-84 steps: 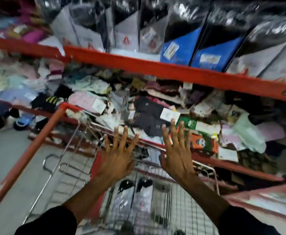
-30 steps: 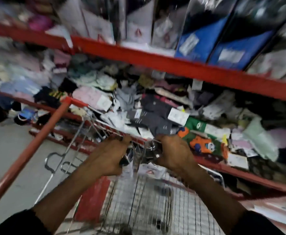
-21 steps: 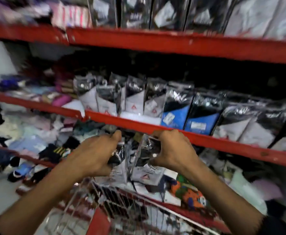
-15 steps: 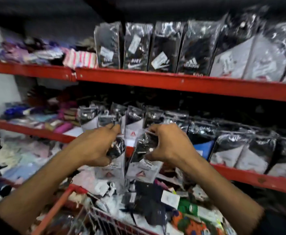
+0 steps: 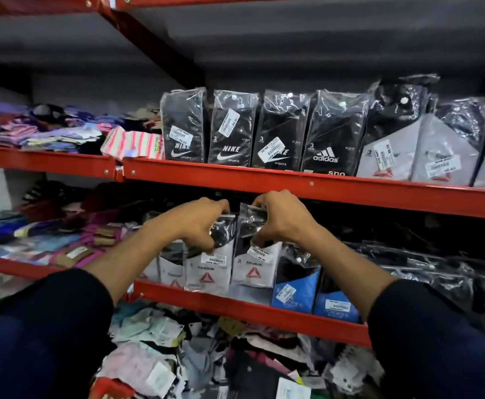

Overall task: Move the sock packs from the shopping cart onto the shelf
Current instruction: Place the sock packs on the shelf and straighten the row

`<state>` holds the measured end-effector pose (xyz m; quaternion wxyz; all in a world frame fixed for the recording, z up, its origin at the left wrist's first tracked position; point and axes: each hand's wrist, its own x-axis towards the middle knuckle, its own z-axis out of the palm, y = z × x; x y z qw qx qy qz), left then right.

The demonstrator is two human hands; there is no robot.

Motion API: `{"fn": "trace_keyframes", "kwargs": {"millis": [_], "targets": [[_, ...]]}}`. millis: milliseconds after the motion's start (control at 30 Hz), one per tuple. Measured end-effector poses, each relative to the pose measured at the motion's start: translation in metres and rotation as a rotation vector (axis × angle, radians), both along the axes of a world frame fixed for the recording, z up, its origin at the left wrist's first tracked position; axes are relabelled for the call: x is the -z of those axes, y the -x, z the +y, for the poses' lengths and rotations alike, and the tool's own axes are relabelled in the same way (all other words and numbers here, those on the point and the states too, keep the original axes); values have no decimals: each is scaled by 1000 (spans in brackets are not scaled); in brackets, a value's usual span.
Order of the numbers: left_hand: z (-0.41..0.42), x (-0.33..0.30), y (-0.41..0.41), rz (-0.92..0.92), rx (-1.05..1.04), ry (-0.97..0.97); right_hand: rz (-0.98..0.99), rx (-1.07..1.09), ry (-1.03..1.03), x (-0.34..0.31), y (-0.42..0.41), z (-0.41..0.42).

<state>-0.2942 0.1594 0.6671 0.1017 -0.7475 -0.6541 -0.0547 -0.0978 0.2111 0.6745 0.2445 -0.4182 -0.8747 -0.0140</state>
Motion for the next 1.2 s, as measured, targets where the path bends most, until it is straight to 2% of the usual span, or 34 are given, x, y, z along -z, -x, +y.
{"fn": "trace_keyframes", "kwargs": {"millis": [567,933,1200], "targets": [[68,37,9,-92,4,147,-120,89,122,56,22,34],[77,48,12,-116,10,161,-192,91,88,71,21,33],[78,68,17,-123,13,145,-241,43,-21,81,18,30]]}}
